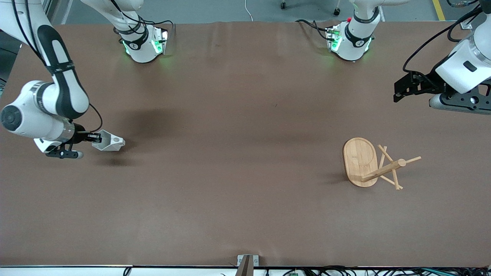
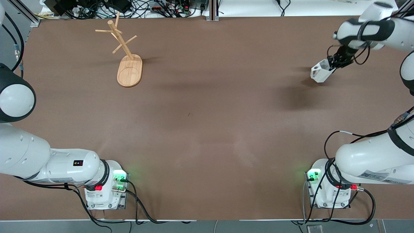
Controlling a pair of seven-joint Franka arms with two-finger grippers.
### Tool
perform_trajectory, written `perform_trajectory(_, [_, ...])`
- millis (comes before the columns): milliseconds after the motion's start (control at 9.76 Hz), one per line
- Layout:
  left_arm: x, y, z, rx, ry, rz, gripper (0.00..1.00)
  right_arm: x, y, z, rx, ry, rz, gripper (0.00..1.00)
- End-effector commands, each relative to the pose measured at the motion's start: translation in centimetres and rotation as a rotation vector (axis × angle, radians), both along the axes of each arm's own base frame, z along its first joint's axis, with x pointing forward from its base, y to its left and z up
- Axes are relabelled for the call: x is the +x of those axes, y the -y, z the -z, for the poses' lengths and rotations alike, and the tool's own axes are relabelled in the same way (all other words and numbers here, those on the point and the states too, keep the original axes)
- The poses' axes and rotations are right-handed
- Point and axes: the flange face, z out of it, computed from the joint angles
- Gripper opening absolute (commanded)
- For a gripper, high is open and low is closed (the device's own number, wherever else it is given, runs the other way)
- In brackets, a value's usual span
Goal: Hang cup on rack
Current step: 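Reach the right gripper to the white cup and grasp it, then lift the cup with the right gripper while the left gripper reaches it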
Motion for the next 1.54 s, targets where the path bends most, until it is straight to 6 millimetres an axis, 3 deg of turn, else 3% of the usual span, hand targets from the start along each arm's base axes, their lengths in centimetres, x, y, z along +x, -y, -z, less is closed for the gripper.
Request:
perform_trajectory(0, [0.6,-0.4,1.3,0.002,-0.038,-0.005,1.00,2.0,-1.6,-4.6,0.159,-0.036,0.020,0.01])
perform_trajectory(205, [0.2,-0.5,1.6,0.009,-0.074,-0.002,1.00,2.2,-5.0,-4.7,0.316,-0.040,0.059,0.01])
perform_trajectory(410, [-0.1,1.1,1.6,0.004,-0.078,0.015,1.00,2.1,-10.6,-3.9,0.528,-0.031,0.099,0.00])
perform_trajectory(614, [-1.5,8.0,1.5,-0.025,-0.061,0.154,1.00,0.9,-16.1,-2.4,0.767,-0.022,0.130,0.00])
perform_trajectory(922, [-3.9,18.8,2.2,-0.157,-0.025,0.327,1.00,-1.9,-26.4,-1.0,1.064,0.002,0.140,0.00])
perform_trajectory(1024, [-5.3,21.8,2.0,-0.181,-0.017,0.378,1.00,-2.7,-29.0,-0.8,1.151,0.027,0.152,0.00])
perform_trajectory(1434, [-11.2,31.0,2.0,-0.193,0.016,0.570,1.00,-5.8,-36.8,-1.1,1.450,0.103,0.169,0.00])
